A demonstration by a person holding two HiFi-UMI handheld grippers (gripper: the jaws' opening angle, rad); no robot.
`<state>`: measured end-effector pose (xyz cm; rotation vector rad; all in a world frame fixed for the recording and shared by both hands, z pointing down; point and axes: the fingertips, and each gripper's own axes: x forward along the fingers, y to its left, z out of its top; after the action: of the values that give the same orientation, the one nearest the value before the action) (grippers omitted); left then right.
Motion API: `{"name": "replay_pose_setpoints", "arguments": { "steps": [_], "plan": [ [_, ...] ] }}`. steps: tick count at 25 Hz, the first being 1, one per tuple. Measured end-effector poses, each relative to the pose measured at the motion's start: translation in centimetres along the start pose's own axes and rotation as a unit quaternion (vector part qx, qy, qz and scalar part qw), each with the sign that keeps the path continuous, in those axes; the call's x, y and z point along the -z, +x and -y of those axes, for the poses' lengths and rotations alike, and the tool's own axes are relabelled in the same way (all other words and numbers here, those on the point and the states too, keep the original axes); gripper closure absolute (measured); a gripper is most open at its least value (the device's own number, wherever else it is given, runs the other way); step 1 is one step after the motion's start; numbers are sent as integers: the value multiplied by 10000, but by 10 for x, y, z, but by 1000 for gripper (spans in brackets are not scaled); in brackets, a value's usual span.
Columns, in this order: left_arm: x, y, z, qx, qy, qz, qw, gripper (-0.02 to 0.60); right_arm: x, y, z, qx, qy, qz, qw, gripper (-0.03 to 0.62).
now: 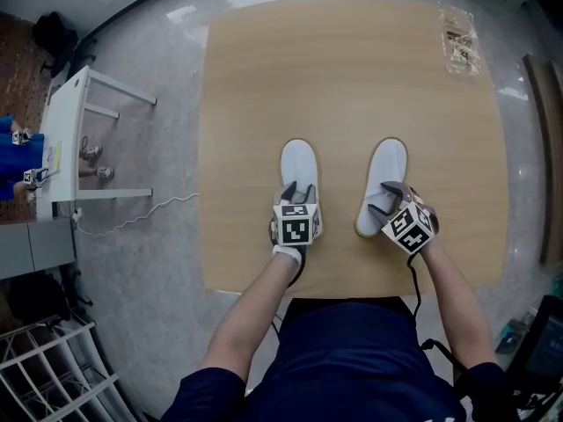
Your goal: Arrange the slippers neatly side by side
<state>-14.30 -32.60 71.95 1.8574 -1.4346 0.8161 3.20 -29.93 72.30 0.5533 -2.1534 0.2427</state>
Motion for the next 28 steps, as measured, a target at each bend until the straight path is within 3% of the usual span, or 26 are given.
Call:
{"name": "replay_pose_setpoints", "arguments": {
  "steps": [11, 16, 28],
  "plan": [
    [27, -6, 31, 203, 243, -120, 9994, 413, -3, 0, -43, -608, -785, -46, 9951, 335],
    [34, -7, 46, 202, 101, -154, 9996, 413, -2, 1, -53, -796, -1055, -73, 9912, 335],
    [45, -10, 69, 278, -26, -186, 9994, 413, -4, 3, -70, -892, -1133, -55, 9895, 335]
  ]
}}
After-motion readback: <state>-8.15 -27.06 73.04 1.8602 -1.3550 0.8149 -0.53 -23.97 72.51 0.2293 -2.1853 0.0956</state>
